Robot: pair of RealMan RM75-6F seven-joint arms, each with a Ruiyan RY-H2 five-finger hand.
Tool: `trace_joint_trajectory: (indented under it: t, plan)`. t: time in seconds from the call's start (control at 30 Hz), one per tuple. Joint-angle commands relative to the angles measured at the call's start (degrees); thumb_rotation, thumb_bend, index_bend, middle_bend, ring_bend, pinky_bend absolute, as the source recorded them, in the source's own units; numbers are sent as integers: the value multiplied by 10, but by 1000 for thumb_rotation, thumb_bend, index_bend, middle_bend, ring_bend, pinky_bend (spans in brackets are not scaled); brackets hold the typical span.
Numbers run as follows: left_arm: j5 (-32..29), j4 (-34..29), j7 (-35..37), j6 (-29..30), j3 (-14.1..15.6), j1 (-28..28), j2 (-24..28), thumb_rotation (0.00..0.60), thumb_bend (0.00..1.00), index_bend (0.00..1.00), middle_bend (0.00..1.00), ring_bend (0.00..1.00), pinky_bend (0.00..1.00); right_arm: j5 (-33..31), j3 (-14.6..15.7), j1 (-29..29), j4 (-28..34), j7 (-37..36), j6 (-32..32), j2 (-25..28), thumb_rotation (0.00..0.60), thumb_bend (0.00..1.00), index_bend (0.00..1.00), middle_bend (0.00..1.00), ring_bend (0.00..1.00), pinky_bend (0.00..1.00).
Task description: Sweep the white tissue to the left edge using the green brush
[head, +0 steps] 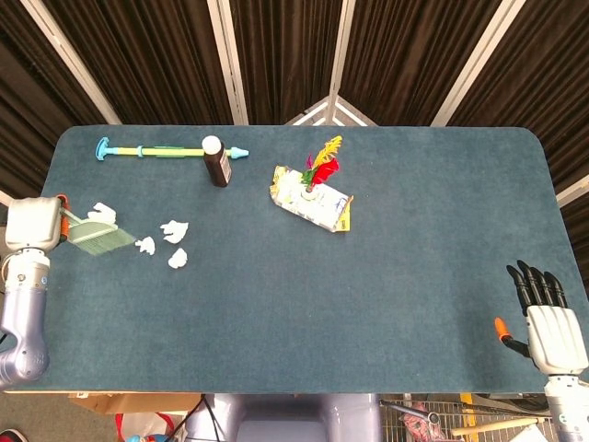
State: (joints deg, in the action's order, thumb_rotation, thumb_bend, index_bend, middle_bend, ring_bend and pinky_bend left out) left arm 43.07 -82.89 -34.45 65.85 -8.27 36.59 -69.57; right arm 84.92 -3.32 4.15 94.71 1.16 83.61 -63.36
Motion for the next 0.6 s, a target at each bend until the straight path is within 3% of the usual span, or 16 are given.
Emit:
trace_joint_trajectory:
  t: [0.03,0.27,0.47,0.6]
  plan:
    - [18,-16,4,3,-2,0,1,600,695,756,1000,1000,1000,0,0,0,-1,0,0,-1,600,376,0,0,0,0]
    - [78,-72,-15,16,3,16,-34,600,695,762,1000,1000,1000,0,0,-1,-2,-4,1,1,600,376,0,0,0,0]
    - [134,-110,-18,43,-9,32,-72,600,696,768,1000,1000,1000,1,0,-1,-2,-4,1,1,600,376,0,0,0,0]
    - [102,-138,-51,41,-17,42,-95,600,695,770,1000,1000,1000,1,1,-1,-3,-3,1,0,600,376,0,0,0,0]
